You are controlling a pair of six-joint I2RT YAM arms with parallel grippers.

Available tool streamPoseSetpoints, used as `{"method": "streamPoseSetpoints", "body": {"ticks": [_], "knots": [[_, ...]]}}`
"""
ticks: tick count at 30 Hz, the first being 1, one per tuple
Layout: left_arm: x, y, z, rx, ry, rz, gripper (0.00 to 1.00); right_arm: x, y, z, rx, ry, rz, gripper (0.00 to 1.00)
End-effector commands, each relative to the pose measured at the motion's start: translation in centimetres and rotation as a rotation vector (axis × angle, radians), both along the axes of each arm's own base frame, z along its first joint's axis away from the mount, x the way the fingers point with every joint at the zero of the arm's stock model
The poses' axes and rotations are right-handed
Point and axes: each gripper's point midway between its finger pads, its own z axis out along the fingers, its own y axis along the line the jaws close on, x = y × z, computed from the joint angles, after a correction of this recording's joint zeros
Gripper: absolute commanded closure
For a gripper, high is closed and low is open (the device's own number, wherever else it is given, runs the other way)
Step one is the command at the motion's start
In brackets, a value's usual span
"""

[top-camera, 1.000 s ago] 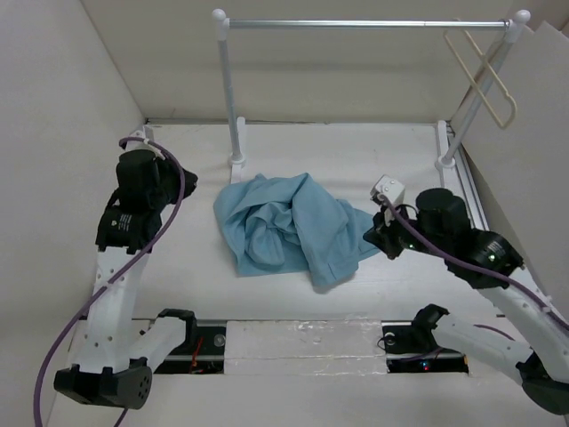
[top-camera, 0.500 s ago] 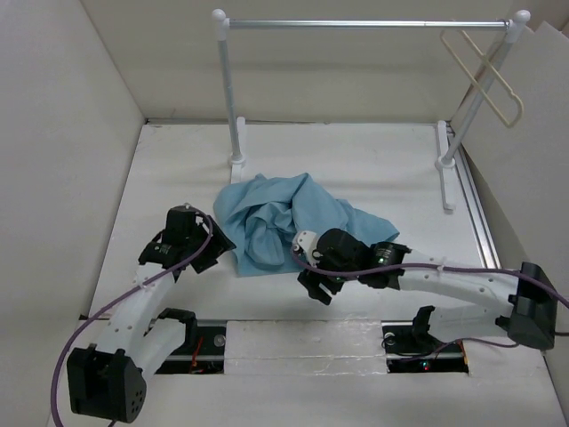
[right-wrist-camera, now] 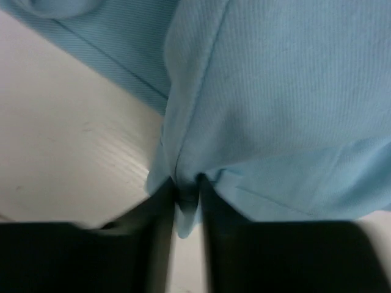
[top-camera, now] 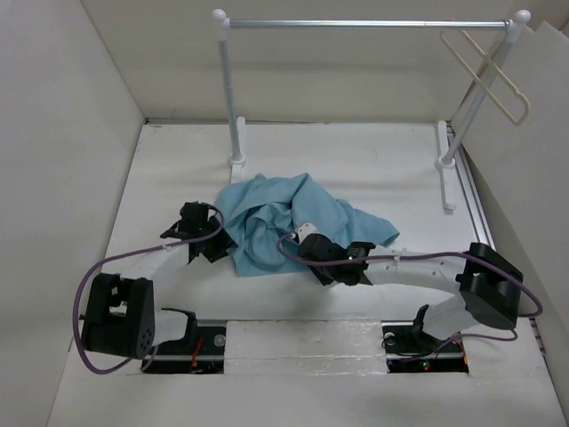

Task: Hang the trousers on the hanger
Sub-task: Flatten out the trousers at the center of the board.

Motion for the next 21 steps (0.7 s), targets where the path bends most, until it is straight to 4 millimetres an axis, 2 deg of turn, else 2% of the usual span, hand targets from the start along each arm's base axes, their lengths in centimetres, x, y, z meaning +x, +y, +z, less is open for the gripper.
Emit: {"method": "streamPoseSetpoints", "body": {"ticks": [1, 2, 3, 4, 5, 6, 7, 8, 9, 10, 11, 12, 13, 14, 15, 16, 18, 19, 21], "knots": [[2.7, -0.1, 0.8, 0.017, -0.090, -0.011, 0.68, 2.5, 0.5, 2.3, 0.040, -0.109, -0.125, 0.85], [3.6, 0.0, 1.6, 0.023, -0.116, -0.007, 0.79, 2.8, 0.3, 3.2, 0.049, -0.130, -0.148, 0.96], [3.7, 0.3, 2.0, 0.044, -0.114, -0.004, 0.99, 3.0, 0.1, 4.2, 0.057, -0.150, -0.156, 1.00], [4.3, 0.9, 2.8, 0.074, -0.133, 0.015, 1.00, 3.2, -1.0, 5.1, 0.031, -0.179, -0.171, 1.00], [5.9, 0.9, 5.7, 0.080, -0.199, 0.026, 1.00, 3.3, -0.7, 8.5, 0.087, -0.224, -0.161, 1.00], [5.8, 1.4, 6.9, 0.109, -0.207, 0.029, 1.00, 3.5, -1.1, 10.4, 0.096, -0.251, -0.160, 1.00], [6.3, 2.0, 8.5, 0.138, -0.242, 0.046, 1.00, 3.0, -2.6, 11.9, 0.054, -0.267, -0.157, 1.00], [7.6, 2.6, 13.3, 0.154, -0.359, 0.077, 1.00, 2.5, -3.4, 14.8, 0.084, -0.303, -0.141, 1.00], [7.3, 3.6, 15.3, 0.181, -0.383, 0.105, 1.00, 2.4, -3.4, 18.7, 0.144, -0.345, -0.137, 1.00], [7.5, 5.0, 17.4, 0.225, -0.427, 0.145, 1.00, 1.7, -4.8, 20.4, 0.134, -0.353, -0.121, 1.00], [7.7, 6.4, 22.0, 0.229, -0.524, 0.201, 1.00, 1.1, -5.3, 22.6, 0.150, -0.380, -0.077, 1.00], [6.7, 8.1, 25.4, 0.284, -0.574, 0.251, 1.00, -0.3, -7.4, 28.9, 0.268, -0.423, -0.048, 1.00], [6.5, 8.2, 25.9, 0.281, -0.589, 0.254, 1.00, -0.3, -7.4, 28.9, 0.269, -0.424, -0.048, 1.00], [6.1, 8.7, 29.5, 0.285, -0.658, 0.285, 1.00, -0.8, -8.3, 31.1, 0.297, -0.447, -0.022, 1.00], [5.3, 9.7, 30.6, 0.323, -0.661, 0.326, 1.00, -1.4, -9.5, 32.5, 0.306, -0.450, -0.005, 1.00], [4.3, 10.4, 32.5, 0.336, -0.702, 0.352, 1.00, -2.2, -10.5, 37.0, 0.422, -0.491, 0.005, 1.00], [2.4, 12.0, 36.5, 0.372, -0.772, 0.429, 1.00, -3.1, -12.0, 40.6, 0.476, -0.526, 0.033, 1.00], [1.1, 12.6, 39.2, 0.374, -0.837, 0.463, 1.00, -4.2, -13.8, 45.2, 0.616, -0.578, 0.042, 1.00], [-0.3, 13.7, 40.9, 0.418, -0.852, 0.498, 1.00, -5.1, -15.5, 48.1, 0.689, -0.615, 0.051, 1.00]]}}
